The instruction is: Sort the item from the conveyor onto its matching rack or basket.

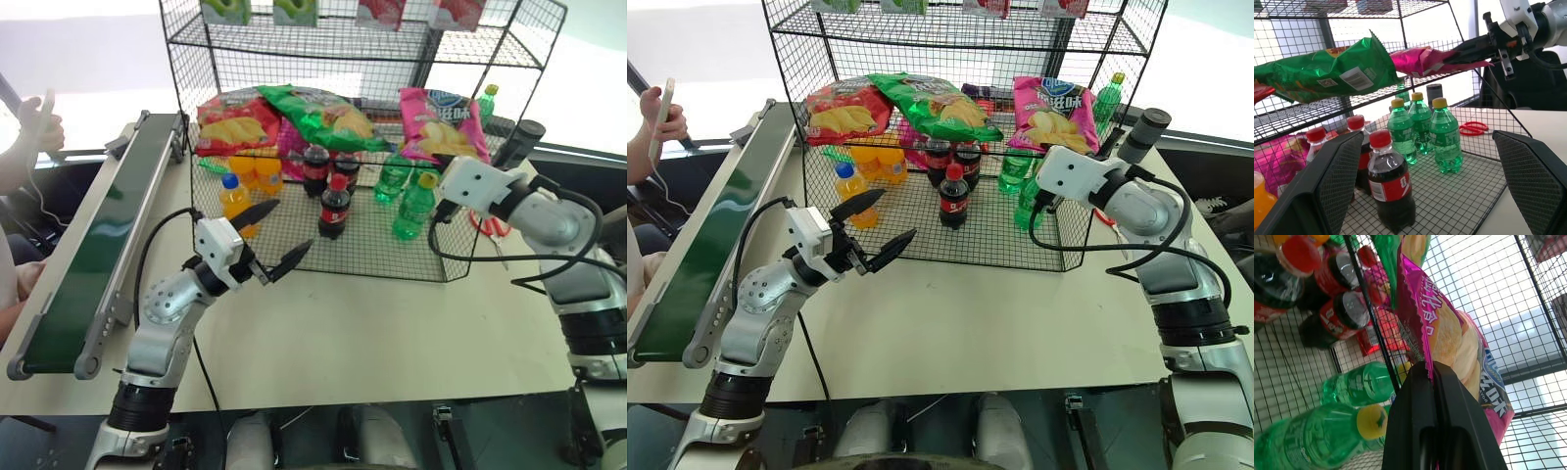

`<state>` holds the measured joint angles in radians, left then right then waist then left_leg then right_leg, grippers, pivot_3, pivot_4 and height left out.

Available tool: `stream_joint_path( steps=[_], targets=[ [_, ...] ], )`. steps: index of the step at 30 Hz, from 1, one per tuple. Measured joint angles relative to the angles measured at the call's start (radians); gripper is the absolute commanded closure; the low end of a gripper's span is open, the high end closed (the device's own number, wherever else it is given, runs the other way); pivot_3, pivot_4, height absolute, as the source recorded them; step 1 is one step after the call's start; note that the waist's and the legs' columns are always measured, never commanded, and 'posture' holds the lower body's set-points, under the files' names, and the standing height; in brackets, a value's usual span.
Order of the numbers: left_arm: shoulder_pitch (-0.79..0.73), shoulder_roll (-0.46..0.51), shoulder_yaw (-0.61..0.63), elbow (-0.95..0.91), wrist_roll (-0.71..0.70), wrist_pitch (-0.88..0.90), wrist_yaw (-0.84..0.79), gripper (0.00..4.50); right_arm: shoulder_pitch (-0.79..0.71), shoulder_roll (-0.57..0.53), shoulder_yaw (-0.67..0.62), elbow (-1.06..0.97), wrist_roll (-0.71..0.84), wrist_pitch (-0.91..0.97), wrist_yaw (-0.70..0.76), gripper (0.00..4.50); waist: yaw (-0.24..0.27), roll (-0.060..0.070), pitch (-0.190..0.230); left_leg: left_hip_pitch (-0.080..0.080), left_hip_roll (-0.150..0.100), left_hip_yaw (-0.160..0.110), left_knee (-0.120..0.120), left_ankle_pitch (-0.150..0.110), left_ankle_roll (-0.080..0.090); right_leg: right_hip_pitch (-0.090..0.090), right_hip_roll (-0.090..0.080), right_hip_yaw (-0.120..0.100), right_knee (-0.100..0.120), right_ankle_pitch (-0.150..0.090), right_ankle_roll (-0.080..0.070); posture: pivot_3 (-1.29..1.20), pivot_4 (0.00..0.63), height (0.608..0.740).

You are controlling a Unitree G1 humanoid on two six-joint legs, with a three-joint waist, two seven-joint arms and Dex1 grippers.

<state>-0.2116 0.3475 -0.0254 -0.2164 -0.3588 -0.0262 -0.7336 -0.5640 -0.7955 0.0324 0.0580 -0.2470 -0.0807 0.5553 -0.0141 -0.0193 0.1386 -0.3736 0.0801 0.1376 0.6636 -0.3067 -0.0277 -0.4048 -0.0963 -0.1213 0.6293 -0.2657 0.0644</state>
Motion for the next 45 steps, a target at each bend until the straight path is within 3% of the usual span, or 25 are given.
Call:
stream_joint_path(
  steps=[9, 12, 19, 20, 25, 30, 33, 38, 45],
  targets=[
    [-0.001, 0.000, -0.001, -0.006, 0.002, 0.001, 0.010, 0.00, -0.062, -0.029, 0.026, 0.150, -0.067, -0.161, -0.029, 4.42, 0.000, 0.000, 0.000, 0.000, 0.000, 0.000, 0.000, 0.001, -0.002, 0.000, 0.000, 0.000, 0.000, 0.000, 0.000, 0.00, 0.150, 0.726],
    [-0.002, 0.000, -0.001, -0.008, 0.001, 0.001, 0.012, 0.00, -0.067, -0.027, 0.025, 0.165, -0.056, -0.166, -0.029, 3.67, 0.000, 0.000, 0.000, 0.000, 0.000, 0.000, 0.000, 0.001, -0.002, 0.000, 0.000, 0.000, 0.000, 0.000, 0.000, 0.00, 0.150, 0.726],
    [0.000, 0.000, 0.000, -0.016, 0.001, 0.001, 0.015, 0.00, -0.019, -0.016, -0.019, 0.105, 0.057, -0.121, 0.006, 0.27, 0.002, 0.000, 0.000, 0.000, 0.000, 0.000, 0.000, 0.001, -0.002, 0.000, 0.000, 0.000, 0.000, 0.000, 0.000, 0.00, 0.150, 0.726],
    [0.001, 0.001, 0.000, -0.016, 0.001, 0.001, 0.014, 0.00, -0.002, -0.008, -0.035, 0.075, 0.090, -0.101, 0.018, 0.05, 0.002, 0.000, 0.000, 0.000, 0.000, 0.000, 0.000, 0.001, -0.002, 0.000, 0.000, 0.000, 0.000, 0.000, 0.000, 0.00, 0.150, 0.726],
    [0.013, 0.024, 0.005, -0.017, -0.019, 0.014, -0.014, 0.00, 0.080, 0.039, -0.133, -0.125, 0.337, 0.054, 0.087, 0.05, 0.001, 0.000, 0.000, 0.000, 0.000, -0.001, 0.000, -0.001, 0.001, 0.001, 0.000, 0.000, 0.000, 0.000, 0.000, 0.00, 0.150, 0.726],
    [0.025, 0.099, 0.065, -0.004, -0.075, 0.052, -0.058, 0.00, 0.138, 0.070, -0.289, -0.345, 0.730, 0.301, 0.139, 0.05, 0.003, 0.000, 0.000, 0.000, 0.001, -0.002, 0.000, -0.003, 0.005, 0.001, 0.000, -0.001, 0.000, 0.000, 0.000, 0.00, 0.150, 0.726],
    [0.048, 0.180, 0.156, 0.033, -0.159, 0.136, -0.099, 0.00, 0.307, 0.045, -0.361, -0.479, 0.924, 0.430, 0.203, 0.05, 0.005, -0.001, -0.001, 0.000, 0.003, -0.003, 0.000, -0.004, 0.007, 0.001, 0.000, -0.002, -0.001, 0.000, 0.000, 0.00, 0.150, 0.726],
    [0.114, 0.303, 0.270, 0.070, -0.203, 0.225, -0.133, 0.00, 0.613, 0.023, -0.405, -0.494, 0.929, 0.436, 0.344, 0.05, 0.005, -0.001, 0.000, 0.000, 0.001, -0.002, 0.000, -0.005, 0.008, 0.002, -0.002, -0.001, -0.002, 0.000, 0.000, 0.00, 0.150, 0.726],
    [0.179, 0.409, 0.413, 0.147, -0.206, 0.253, -0.157, 0.00, 0.734, 0.011, -0.539, -0.412, 0.885, 0.350, 0.433, 0.05, 0.003, -0.001, -0.001, 0.001, 0.002, -0.002, 0.000, -0.005, 0.008, 0.001, 0.000, -0.001, -0.001, 0.000, -0.001, 0.00, 0.150, 0.726]
  ],
)
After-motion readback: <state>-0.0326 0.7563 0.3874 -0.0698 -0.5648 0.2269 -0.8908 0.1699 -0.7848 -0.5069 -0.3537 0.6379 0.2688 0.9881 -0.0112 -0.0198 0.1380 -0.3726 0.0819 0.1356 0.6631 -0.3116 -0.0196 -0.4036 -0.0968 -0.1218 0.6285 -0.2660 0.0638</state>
